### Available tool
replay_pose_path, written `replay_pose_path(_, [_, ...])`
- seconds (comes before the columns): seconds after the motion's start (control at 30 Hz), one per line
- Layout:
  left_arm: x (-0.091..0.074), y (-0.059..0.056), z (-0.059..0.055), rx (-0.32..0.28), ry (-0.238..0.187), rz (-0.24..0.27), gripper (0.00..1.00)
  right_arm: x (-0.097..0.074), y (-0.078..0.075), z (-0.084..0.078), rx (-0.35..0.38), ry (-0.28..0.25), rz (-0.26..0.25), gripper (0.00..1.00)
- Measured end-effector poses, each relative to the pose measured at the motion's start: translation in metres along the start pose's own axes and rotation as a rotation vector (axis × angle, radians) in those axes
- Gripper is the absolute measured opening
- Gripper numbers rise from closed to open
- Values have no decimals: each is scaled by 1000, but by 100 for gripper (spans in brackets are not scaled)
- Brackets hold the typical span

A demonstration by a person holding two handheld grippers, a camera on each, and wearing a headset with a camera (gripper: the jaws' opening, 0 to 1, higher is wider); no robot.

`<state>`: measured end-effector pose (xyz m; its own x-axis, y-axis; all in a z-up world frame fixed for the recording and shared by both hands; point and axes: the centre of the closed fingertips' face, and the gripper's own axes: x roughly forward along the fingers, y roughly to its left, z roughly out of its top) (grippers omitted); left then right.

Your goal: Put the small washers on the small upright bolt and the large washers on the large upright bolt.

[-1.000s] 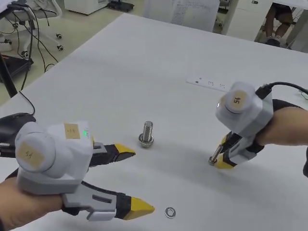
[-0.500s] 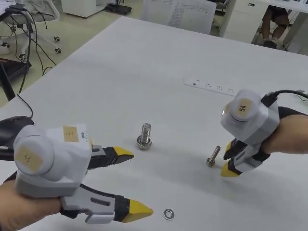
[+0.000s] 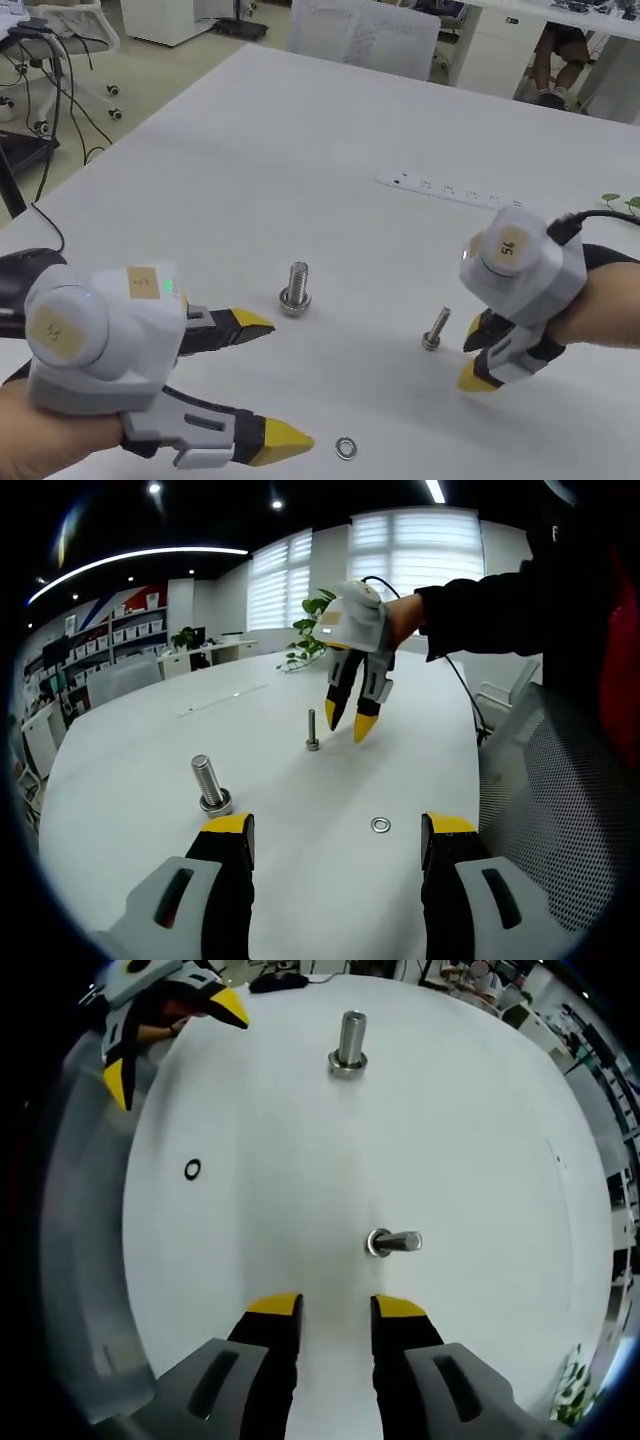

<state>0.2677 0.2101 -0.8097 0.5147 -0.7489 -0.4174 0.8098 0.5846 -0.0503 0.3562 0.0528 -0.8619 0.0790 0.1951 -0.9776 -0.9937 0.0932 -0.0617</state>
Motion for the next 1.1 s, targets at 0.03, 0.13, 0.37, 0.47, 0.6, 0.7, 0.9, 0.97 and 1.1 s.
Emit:
replay_pose_path(0.03, [0,0,0,0,-1,0,67,0,3,0,0,-3,2,29])
replay_pose_path(0.13, [-1,0,0,0,-1,0,67,0,11,2,-1,-7,8,29])
replay_pose_path(0.37, [-2,-2,-1,4,2,-1,67,1,34,6,-12,-16,32,29])
replay_pose_path(0.47, [-3,-3,0,4,0,-1,67,1,42,9,-25,-17,36,29])
replay_pose_path(0.6, [-4,-3,0,5,0,0,67,1,52,18,-50,-27,45,29])
replay_pose_path(0.7, [-4,-4,1,6,-1,0,67,1,58,24,-65,-30,50,29])
replay_pose_path(0.9, [-8,-4,1,7,-4,5,67,3,72,35,-100,-33,61,29])
replay_pose_path(0.97, [-9,-5,0,7,-3,6,67,4,76,40,-113,-33,66,29])
replay_pose_path(1.1, [-11,-6,-1,10,-3,7,66,6,86,49,-139,-38,77,29])
